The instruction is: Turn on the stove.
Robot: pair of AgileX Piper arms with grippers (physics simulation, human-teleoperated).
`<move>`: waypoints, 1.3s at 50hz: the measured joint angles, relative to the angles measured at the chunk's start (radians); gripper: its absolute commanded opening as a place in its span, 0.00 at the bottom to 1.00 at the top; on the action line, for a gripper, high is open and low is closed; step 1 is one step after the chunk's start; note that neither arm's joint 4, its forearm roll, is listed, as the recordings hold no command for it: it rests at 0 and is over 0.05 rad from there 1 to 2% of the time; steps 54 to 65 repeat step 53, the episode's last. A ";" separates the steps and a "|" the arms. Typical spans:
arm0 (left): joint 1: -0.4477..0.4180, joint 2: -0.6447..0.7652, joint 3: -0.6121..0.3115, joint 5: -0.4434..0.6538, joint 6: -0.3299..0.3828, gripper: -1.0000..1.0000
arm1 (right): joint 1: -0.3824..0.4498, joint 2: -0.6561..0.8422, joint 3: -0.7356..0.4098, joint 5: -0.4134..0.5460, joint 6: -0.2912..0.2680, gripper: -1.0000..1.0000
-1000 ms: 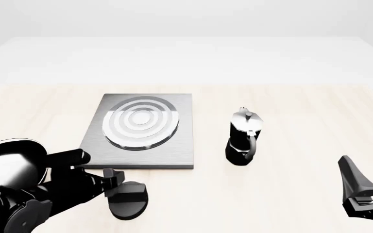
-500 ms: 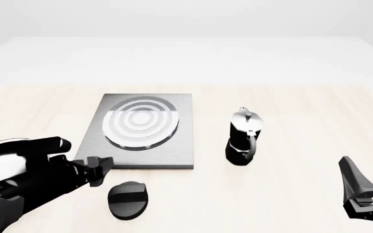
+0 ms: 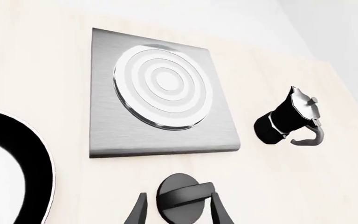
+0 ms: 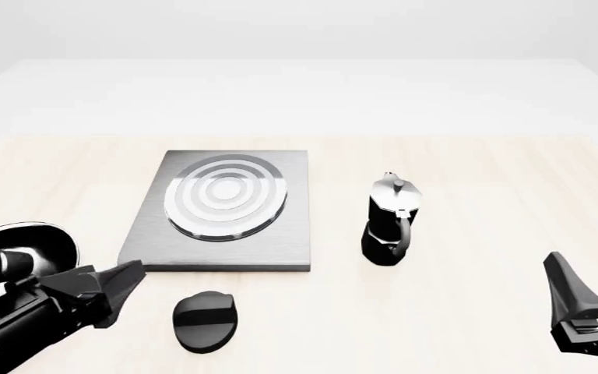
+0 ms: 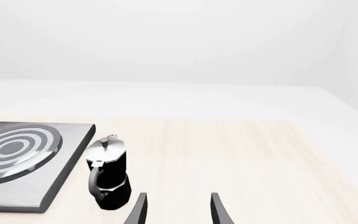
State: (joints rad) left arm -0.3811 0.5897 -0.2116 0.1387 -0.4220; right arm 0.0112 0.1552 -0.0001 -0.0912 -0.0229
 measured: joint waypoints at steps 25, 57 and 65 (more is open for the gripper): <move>0.018 -0.508 -0.020 0.242 -0.033 1.00 | 0.002 -0.007 0.000 0.004 0.005 1.00; -0.023 -0.585 -0.084 0.275 0.171 1.00 | 0.001 -0.029 0.000 0.021 0.008 1.00; -0.023 -0.585 -0.084 0.275 0.171 1.00 | 0.001 -0.029 0.000 0.021 0.008 1.00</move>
